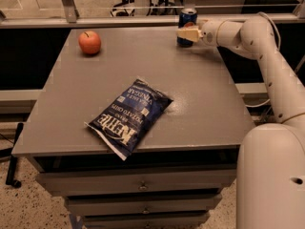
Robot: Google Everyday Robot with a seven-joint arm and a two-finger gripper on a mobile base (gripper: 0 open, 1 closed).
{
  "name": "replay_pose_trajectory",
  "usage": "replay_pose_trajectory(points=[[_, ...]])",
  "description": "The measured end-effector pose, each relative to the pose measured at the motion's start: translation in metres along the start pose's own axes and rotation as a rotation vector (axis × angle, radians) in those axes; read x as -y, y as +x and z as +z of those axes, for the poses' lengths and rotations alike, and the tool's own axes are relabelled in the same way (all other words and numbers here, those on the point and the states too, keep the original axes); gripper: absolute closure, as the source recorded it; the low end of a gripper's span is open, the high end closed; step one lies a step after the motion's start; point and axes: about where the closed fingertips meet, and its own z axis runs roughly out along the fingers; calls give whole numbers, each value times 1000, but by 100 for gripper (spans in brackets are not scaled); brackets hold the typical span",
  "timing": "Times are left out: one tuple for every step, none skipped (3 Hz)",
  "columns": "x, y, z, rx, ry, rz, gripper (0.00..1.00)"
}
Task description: Pick pepsi can
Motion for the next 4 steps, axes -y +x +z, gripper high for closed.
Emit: replay_pose_trajectory(points=[[-7, -10, -2, 10, -29, 2, 65], [-48, -43, -21, 72, -154, 12, 95], [-90, -70, -46, 124, -294, 35, 100], [-90, -70, -46, 123, -295, 35, 100]])
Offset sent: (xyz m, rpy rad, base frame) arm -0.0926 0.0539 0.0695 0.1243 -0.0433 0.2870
